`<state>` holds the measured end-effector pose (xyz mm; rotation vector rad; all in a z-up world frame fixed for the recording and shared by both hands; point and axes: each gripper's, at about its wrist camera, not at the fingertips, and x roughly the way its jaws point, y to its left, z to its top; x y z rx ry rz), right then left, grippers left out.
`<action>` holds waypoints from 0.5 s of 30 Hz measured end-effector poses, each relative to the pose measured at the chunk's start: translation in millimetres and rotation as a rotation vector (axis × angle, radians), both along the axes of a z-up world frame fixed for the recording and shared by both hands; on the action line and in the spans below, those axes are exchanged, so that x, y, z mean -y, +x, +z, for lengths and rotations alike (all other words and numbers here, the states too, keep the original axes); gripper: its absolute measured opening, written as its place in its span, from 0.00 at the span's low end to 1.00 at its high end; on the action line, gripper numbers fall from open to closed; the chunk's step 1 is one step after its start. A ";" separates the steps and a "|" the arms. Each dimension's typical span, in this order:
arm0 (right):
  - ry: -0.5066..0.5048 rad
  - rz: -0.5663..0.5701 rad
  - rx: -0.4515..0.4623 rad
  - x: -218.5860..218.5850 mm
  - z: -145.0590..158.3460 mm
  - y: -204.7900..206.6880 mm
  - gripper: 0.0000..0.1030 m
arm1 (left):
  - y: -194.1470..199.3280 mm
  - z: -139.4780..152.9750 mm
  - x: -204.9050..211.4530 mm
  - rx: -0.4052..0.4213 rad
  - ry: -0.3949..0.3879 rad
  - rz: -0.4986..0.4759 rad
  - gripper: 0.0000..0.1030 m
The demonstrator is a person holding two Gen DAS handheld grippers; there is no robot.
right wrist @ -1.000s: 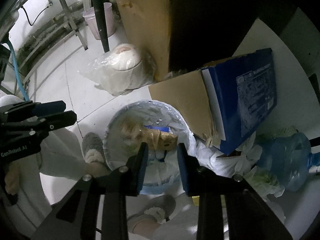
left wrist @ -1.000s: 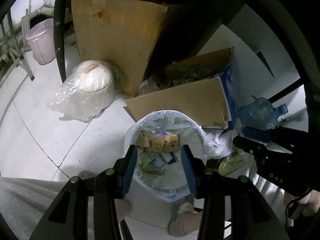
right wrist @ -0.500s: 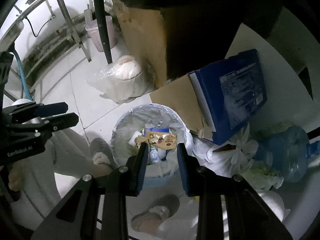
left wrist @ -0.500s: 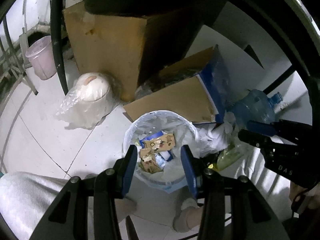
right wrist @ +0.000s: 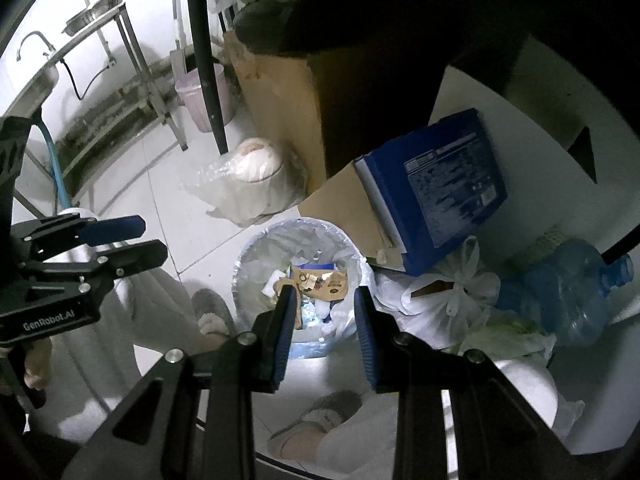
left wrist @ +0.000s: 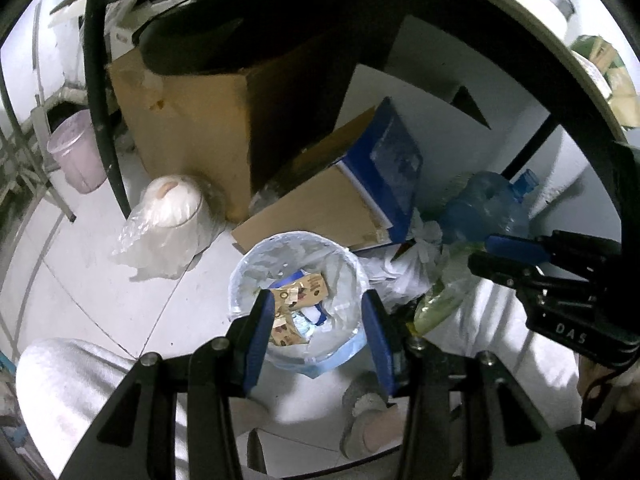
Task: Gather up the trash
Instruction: 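Raise both open grippers from the bin back above the counter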
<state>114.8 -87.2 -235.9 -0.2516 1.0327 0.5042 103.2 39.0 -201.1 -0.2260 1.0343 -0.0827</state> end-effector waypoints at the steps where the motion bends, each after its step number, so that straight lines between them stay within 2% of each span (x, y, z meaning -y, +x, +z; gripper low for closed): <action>1: 0.006 -0.003 0.006 3.7 3.7 -2.6 0.27 | -1.2 2.7 3.1 0.005 0.004 -0.003 0.43; 9: 0.041 -0.021 0.056 24.5 31.6 -21.5 0.27 | -11.7 29.6 19.1 0.052 0.029 -0.016 0.43; 12: 0.052 -0.024 0.077 31.7 43.2 -29.9 0.34 | -15.2 40.9 22.9 0.071 0.038 -0.019 0.43; 15: 0.060 -0.024 0.099 39.2 55.0 -36.2 0.35 | -18.1 53.0 27.9 0.086 0.057 -0.023 0.43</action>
